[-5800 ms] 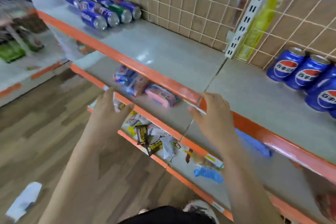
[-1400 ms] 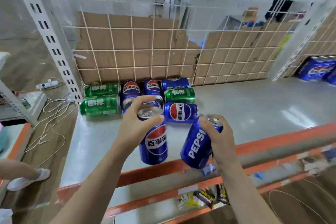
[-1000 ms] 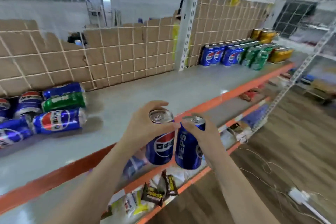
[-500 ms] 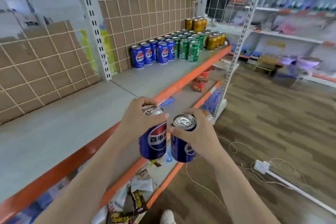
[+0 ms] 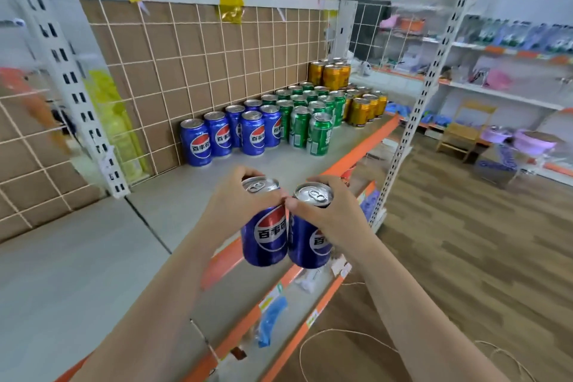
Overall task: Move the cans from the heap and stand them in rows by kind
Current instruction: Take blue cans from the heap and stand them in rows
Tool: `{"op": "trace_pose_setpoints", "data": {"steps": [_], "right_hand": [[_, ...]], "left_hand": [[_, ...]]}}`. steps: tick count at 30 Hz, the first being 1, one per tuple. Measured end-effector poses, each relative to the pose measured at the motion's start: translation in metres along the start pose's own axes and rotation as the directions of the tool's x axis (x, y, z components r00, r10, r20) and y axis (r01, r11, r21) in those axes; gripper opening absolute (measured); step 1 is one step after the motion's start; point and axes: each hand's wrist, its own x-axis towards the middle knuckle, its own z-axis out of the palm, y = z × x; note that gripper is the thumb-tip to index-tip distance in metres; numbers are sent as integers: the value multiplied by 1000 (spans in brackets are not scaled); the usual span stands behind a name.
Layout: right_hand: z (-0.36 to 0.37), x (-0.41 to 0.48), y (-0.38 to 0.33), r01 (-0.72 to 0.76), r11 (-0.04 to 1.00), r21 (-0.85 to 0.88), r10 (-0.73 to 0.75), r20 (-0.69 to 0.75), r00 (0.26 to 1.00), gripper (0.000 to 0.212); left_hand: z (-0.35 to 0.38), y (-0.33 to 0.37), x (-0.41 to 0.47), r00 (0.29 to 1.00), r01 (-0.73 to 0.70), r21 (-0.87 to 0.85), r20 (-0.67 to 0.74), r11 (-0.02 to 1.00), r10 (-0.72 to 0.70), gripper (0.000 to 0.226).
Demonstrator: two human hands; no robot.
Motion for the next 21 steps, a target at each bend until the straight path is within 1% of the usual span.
{"op": "trace_pose_setpoints", "data": {"steps": [1,2,4,6,9,10,12,13,15,18,21], "right_hand": [[-4,11,3,2,1000,0,-2,21,1000,34],[-6,22,5,3,1000,6,-3,36,999,33],[-9,45,9,4,1000,-1,-4,50,999,35],[-7,71,12,12,1000,-17,-11,80,997,39],[-2,113,16,39,999,-30,-33,168,985,37],[1,127,17,42,999,-28,-36,202,979,36],[7,154,20,53,998,-33,-42,263,964,41],[10,168,22,65,997,-40,-51,288,956,46],[17,196,27,97,995,-27,-81,347,934,52],[26,239,29,153,988,-12,-132,438,889,52],[35,274,24,266,963,-32,-212,518,829,56]], "left_hand": [[2,0,10,1000,-3,13,-9,1000,3,43],[4,-1,19,1000,-6,22,-20,1000,7,40],[6,-2,34,999,-19,32,-46,999,20,36],[7,-4,48,997,-30,44,-72,999,33,37],[3,-8,71,985,-44,84,-165,996,57,53],[1,-10,77,977,-34,76,-206,997,49,54],[-4,-11,91,960,-14,56,-280,998,30,46],[-6,-12,97,949,-13,79,-314,997,38,43],[-11,-16,113,926,8,190,-373,982,65,40],[-18,-16,134,883,121,328,-467,937,50,45],[-18,-12,152,851,236,454,-523,859,43,52]]}}
